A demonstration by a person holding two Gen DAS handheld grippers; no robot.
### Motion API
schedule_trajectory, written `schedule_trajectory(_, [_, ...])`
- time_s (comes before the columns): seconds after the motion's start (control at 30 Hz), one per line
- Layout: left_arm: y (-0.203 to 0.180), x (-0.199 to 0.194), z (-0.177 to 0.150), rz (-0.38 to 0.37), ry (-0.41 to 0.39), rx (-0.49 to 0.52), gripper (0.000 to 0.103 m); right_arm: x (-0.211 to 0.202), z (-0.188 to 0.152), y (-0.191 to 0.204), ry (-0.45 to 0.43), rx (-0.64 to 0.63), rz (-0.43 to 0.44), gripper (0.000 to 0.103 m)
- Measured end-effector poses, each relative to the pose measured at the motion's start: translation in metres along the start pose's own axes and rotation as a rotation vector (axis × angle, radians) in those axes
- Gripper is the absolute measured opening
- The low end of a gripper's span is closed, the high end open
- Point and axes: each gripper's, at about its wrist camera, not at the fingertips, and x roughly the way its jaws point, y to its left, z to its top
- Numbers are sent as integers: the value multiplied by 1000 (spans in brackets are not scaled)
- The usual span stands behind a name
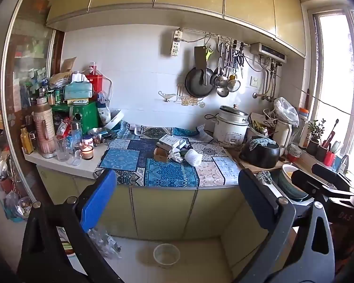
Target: Collect trash
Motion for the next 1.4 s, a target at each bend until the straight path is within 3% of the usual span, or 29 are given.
schedule_trajectory(0.37, [-14, -6, 8, -10, 12, 1, 103, -1, -2, 7, -6, 8, 7, 103])
schedule_trajectory(1.4, [1, 6, 2, -50, 35, -12, 103, -1, -2, 5, 30, 41, -15, 103])
